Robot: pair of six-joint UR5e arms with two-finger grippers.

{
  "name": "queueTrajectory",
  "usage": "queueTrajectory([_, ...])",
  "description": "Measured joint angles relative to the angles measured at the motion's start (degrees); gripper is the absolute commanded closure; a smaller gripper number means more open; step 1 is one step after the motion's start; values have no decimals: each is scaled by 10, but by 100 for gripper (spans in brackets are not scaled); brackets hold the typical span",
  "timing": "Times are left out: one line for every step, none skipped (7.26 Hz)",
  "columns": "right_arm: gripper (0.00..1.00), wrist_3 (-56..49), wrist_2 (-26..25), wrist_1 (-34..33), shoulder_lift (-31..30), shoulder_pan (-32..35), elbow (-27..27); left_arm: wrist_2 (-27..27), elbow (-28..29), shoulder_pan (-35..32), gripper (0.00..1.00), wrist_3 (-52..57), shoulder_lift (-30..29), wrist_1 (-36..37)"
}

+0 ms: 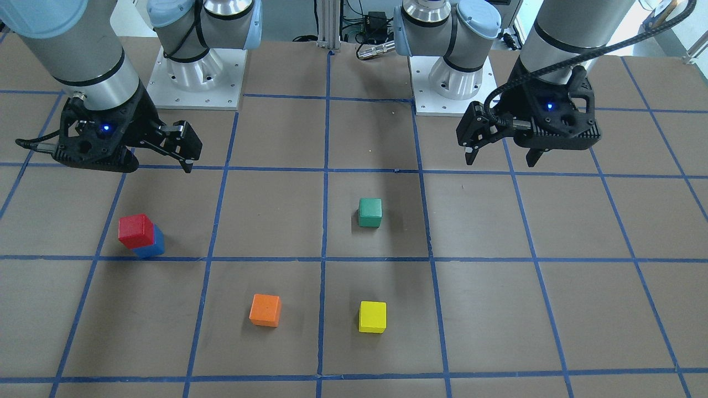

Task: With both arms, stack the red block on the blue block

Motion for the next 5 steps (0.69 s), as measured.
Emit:
queueTrajectory([0,0,0,0,-1,-1,0,0,0,0,0,0,0,0])
queueTrajectory([0,-1,0,0,-1,-1,0,0,0,0,0,0,0,0])
queueTrajectory([0,-1,0,0,-2,-2,0,0,0,0,0,0,0,0])
queueTrajectory([0,-2,0,-1,-2,-2,0,0,0,0,0,0,0,0])
queueTrajectory([0,-5,0,-1,-2,-2,0,0,0,0,0,0,0,0])
